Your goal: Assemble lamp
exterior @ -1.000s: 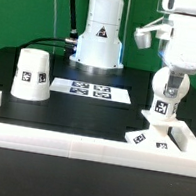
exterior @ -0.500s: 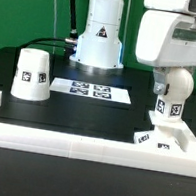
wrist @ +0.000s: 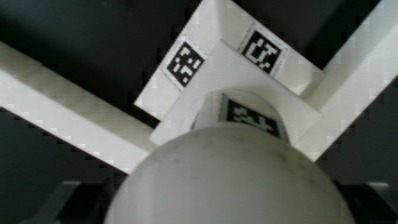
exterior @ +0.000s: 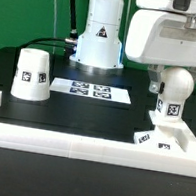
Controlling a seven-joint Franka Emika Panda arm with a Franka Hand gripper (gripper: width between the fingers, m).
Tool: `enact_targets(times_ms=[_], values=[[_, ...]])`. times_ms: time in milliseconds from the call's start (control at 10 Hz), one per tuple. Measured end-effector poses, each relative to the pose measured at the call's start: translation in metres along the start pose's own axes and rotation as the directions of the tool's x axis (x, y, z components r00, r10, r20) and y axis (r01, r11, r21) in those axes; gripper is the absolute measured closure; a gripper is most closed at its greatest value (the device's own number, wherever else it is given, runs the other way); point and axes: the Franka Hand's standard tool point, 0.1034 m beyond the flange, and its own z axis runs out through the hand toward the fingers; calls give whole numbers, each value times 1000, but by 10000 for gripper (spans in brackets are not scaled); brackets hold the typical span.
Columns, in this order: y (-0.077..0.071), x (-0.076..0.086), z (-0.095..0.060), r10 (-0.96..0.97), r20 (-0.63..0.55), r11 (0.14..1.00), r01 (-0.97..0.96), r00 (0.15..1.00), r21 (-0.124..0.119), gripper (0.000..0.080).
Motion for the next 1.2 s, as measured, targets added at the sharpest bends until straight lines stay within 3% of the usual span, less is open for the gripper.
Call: enact_targets(times_ms=[300,700,1200], values=[[-1,1,-2,270,-3,963,-270,963,-2,222],[-3,0,-1,582,-1,813,-582,813,-6,222],[-5,-1,3,776,10,631,-776,631,18,222]])
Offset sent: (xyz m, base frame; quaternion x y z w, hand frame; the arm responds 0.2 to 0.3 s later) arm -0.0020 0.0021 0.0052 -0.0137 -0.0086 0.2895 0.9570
